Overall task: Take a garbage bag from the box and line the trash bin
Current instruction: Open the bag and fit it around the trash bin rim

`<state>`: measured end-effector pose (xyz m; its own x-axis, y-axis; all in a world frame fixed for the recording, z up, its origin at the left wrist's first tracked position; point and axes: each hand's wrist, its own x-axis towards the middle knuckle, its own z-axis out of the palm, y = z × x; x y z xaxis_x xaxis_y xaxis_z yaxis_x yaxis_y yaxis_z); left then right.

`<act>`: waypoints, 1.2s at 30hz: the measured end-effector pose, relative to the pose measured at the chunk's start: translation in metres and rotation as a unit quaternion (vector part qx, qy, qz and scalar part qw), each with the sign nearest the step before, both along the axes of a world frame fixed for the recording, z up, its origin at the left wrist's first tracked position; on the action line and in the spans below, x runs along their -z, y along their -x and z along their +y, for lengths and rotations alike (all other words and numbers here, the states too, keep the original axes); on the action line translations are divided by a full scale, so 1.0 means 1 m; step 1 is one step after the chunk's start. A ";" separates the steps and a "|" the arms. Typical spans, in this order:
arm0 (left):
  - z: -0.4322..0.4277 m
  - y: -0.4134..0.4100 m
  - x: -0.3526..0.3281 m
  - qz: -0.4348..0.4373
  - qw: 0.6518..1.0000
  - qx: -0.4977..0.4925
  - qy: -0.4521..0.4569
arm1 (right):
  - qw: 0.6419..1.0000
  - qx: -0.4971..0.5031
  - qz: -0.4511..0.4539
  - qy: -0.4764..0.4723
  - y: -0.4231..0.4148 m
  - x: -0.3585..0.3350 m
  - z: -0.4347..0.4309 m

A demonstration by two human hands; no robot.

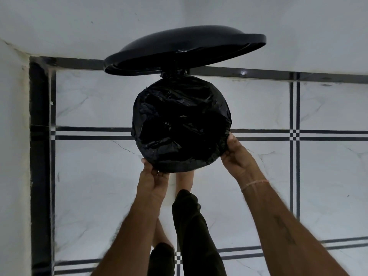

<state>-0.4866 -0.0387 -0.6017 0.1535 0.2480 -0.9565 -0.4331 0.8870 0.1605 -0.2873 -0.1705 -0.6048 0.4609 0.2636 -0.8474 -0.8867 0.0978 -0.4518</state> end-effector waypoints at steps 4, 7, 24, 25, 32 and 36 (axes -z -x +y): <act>-0.008 -0.004 -0.006 0.027 0.999 -0.018 0.004 | 0.997 0.079 0.003 -0.019 0.017 0.002 0.000; -0.020 -0.007 -0.016 -0.001 0.996 -0.011 0.093 | 0.997 0.083 -0.003 0.001 0.029 -0.003 -0.003; -0.011 -0.006 -0.018 0.043 0.996 -0.046 0.060 | 0.981 0.136 0.096 0.098 0.049 -0.022 0.017; -0.005 -0.004 -0.019 0.039 0.997 -0.034 0.065 | 0.982 0.125 0.098 0.106 0.045 -0.021 0.018; 0.022 0.001 -0.016 0.052 0.991 0.099 0.073 | 0.985 0.034 0.068 0.153 0.016 -0.020 0.021; 0.028 0.002 -0.017 0.093 0.980 0.179 0.000 | 0.987 0.000 0.014 0.160 0.003 -0.022 0.025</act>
<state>-0.4888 -0.0109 -0.5845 0.0539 0.2108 -0.9760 -0.0582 0.9765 0.2077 -0.2900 -0.1451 -0.5831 0.4364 -0.0199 -0.8995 -0.8992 -0.0453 -0.4352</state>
